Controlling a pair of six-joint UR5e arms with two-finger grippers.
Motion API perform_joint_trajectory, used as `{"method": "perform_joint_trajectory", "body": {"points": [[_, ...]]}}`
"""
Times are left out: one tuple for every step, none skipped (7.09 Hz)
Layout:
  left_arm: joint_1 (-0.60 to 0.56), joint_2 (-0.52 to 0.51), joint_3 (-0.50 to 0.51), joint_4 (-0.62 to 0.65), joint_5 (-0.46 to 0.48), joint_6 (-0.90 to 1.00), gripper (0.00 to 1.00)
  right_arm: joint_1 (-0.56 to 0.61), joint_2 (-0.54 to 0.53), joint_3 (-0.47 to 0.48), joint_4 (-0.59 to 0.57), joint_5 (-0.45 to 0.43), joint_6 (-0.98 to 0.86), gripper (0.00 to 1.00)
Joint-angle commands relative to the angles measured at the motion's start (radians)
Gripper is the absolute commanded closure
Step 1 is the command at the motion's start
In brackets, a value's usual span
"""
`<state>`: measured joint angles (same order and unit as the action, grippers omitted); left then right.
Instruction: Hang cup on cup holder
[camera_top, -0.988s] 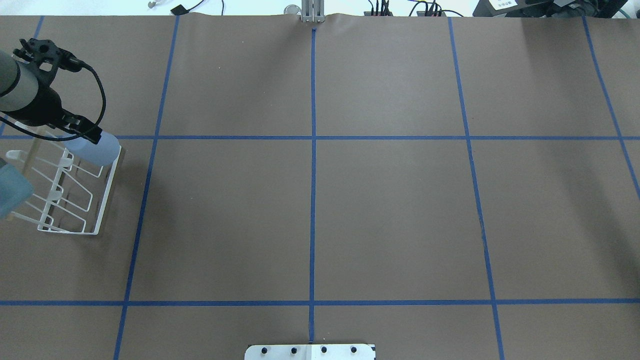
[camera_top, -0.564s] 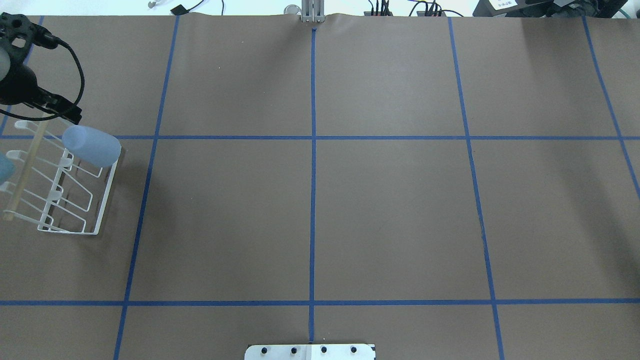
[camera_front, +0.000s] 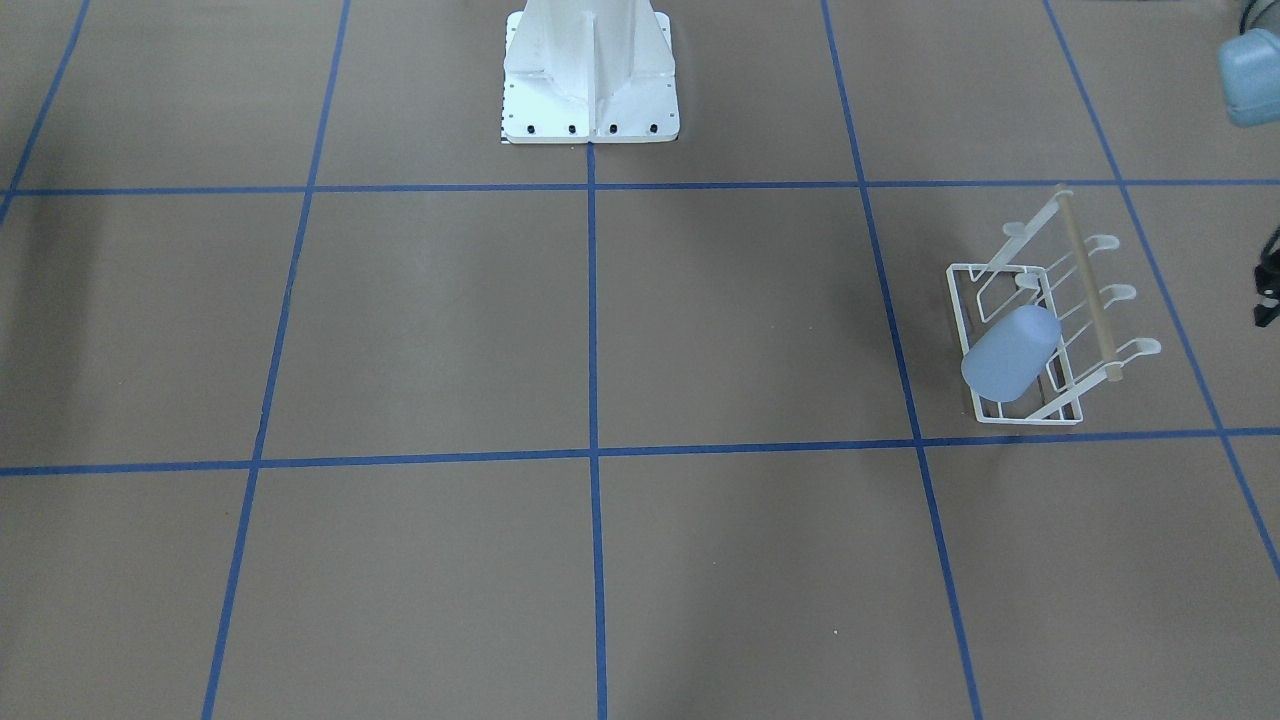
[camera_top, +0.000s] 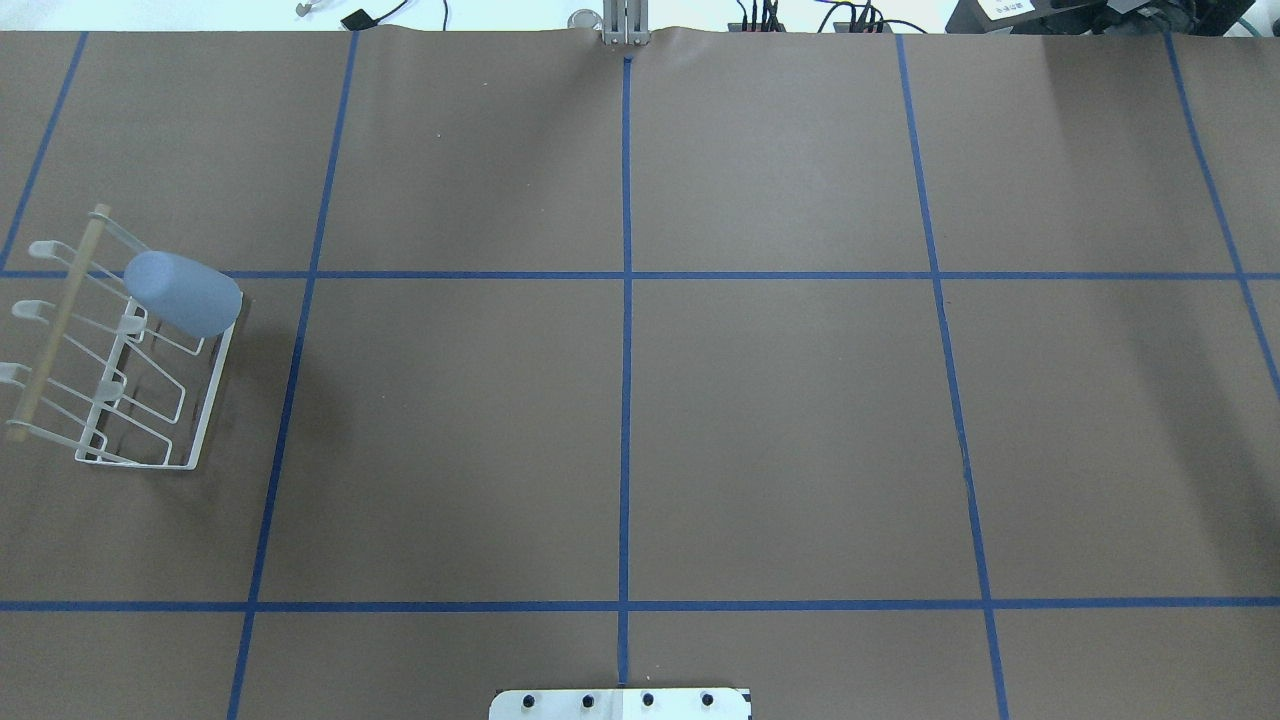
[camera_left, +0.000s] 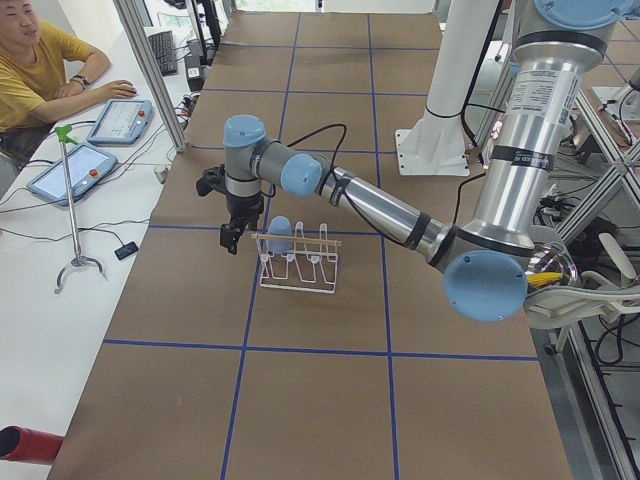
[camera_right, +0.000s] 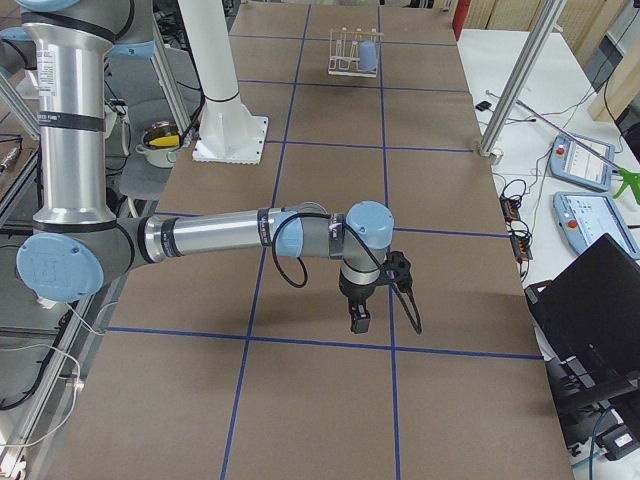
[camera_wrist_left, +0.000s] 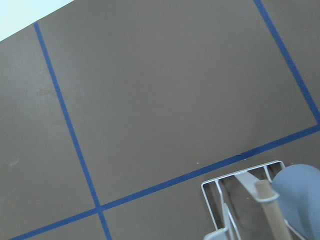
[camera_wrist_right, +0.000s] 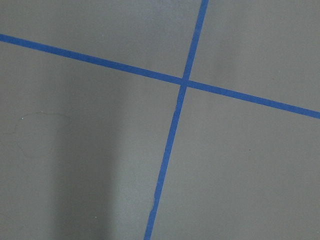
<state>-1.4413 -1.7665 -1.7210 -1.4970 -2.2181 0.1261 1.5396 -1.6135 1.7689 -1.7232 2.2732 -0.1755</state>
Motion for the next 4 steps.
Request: {"method": "perform_joint_trajectory", "body": {"points": [[-0.093, 0.085, 0.066, 0.004, -0.052, 0.159, 0.02, 0.002, 0.007, -0.002, 0.001, 0.000, 0.016, 0.00], [-0.131, 0.110, 0.067, -0.006, -0.052, 0.159, 0.02, 0.002, 0.007, 0.000, 0.001, 0.000, 0.018, 0.00], [-0.177, 0.174, 0.081, -0.012, -0.055, 0.147, 0.02, 0.002, 0.009, 0.003, 0.002, -0.001, 0.016, 0.00], [-0.194, 0.200, 0.028, -0.015, -0.054, 0.133, 0.02, 0.002, 0.009, 0.009, 0.002, -0.001, 0.024, 0.00]]}}
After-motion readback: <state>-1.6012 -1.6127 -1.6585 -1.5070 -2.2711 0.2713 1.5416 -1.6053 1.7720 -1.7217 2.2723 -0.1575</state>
